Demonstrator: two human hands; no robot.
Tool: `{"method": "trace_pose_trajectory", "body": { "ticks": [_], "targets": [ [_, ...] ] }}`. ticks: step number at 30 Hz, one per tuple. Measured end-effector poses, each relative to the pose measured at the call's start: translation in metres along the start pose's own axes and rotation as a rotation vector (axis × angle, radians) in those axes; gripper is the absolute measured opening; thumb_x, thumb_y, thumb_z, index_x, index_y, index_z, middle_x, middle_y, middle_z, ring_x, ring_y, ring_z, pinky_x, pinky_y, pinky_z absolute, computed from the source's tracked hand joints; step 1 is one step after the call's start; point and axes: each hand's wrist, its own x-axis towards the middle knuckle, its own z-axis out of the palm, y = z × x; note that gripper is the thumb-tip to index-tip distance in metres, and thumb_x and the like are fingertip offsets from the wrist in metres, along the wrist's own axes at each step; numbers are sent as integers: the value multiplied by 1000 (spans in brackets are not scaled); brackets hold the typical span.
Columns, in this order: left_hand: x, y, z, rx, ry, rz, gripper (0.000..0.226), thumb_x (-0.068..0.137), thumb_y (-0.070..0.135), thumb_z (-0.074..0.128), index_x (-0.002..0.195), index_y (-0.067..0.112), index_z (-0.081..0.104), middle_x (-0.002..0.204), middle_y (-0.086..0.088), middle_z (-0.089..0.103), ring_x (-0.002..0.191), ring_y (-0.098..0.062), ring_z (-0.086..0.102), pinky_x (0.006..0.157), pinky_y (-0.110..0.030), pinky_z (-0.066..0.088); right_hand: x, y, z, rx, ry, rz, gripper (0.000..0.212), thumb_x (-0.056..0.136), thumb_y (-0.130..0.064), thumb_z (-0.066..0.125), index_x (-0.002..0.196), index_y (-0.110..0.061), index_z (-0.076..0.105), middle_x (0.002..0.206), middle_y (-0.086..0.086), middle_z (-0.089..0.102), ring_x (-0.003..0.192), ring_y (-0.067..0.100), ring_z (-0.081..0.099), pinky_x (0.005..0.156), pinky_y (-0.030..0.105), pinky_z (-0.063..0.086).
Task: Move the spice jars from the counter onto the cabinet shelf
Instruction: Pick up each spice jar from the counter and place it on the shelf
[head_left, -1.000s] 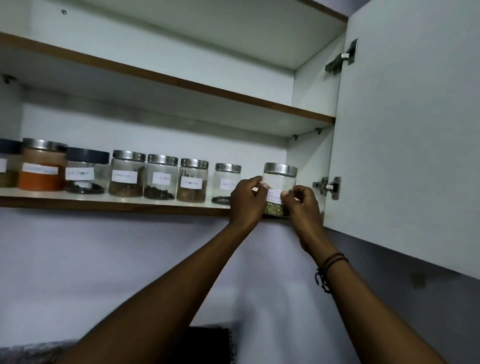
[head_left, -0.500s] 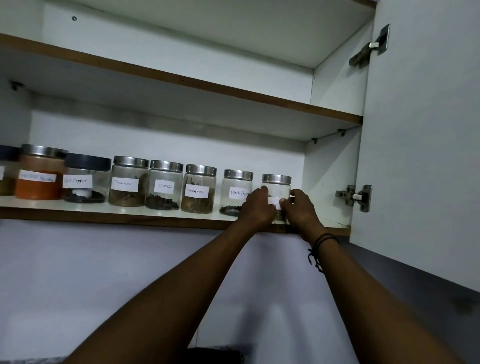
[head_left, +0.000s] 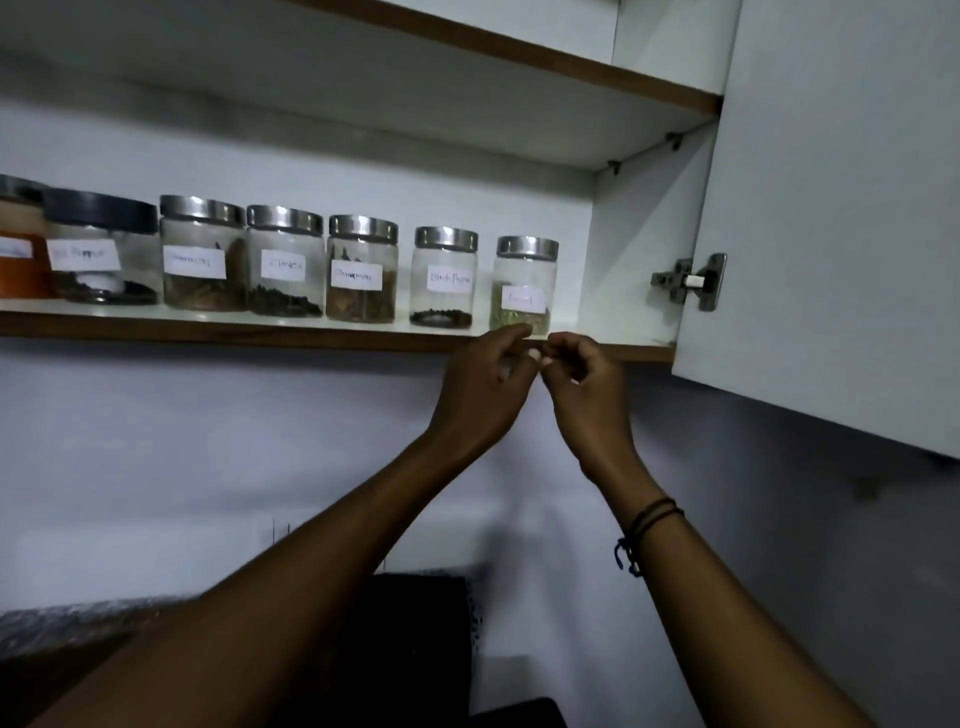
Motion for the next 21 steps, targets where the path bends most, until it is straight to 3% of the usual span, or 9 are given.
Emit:
{"method": "trace_pose_trajectory", "body": {
  "ticks": [5, 10, 12, 15, 18, 21],
  "targets": [
    [-88, -35, 21, -84, -130, -154, 28, 102, 23, 50, 120, 22, 71, 114, 12, 71, 104, 1, 65, 90, -8, 46, -85, 40, -2, -55, -45, 53, 16, 93, -14, 60, 104, -22, 69, 99, -13, 70, 91, -3, 64, 75, 7, 48],
    [-204, -82, 54, -130, -332, -421, 31, 104, 16, 43, 116, 14, 72, 114, 0, 75, 101, -3, 67, 90, -12, 48, -202, 117, 2, -197, -124, 266, 21, 93, -10, 55, 108, -19, 67, 107, -6, 68, 89, 0, 61, 74, 2, 43],
    [-250, -102, 67, -82, -447, -503, 30, 104, 14, 44, 113, 10, 72, 112, -5, 75, 97, -7, 67, 85, -12, 48, -249, 150, 1, -264, -137, 359, 21, 92, -15, 53, 108, -18, 66, 107, -2, 68, 92, 11, 62, 79, 12, 47],
    [-310, -128, 84, 45, -622, -559, 28, 104, 13, 45, 107, 4, 72, 108, -16, 74, 98, -26, 68, 84, -29, 49, -312, 189, -4, -426, -205, 442, 18, 92, -28, 48, 98, -21, 63, 99, 4, 67, 90, 19, 63, 80, 34, 52],
    [-362, -148, 99, 101, -783, -664, 30, 104, 17, 45, 112, 5, 71, 116, -17, 71, 106, -30, 66, 87, -26, 44, -359, 220, -11, -575, -263, 522, 16, 89, -21, 57, 100, -13, 66, 103, 11, 67, 99, 29, 61, 90, 40, 49],
    [-395, -161, 114, 73, -832, -786, 29, 104, 24, 46, 119, 8, 65, 118, -15, 67, 108, -28, 63, 90, -29, 42, -390, 240, -24, -621, -274, 693, 42, 84, -26, 66, 122, -10, 58, 126, 15, 55, 118, 30, 51, 103, 36, 41]
  ]
}}
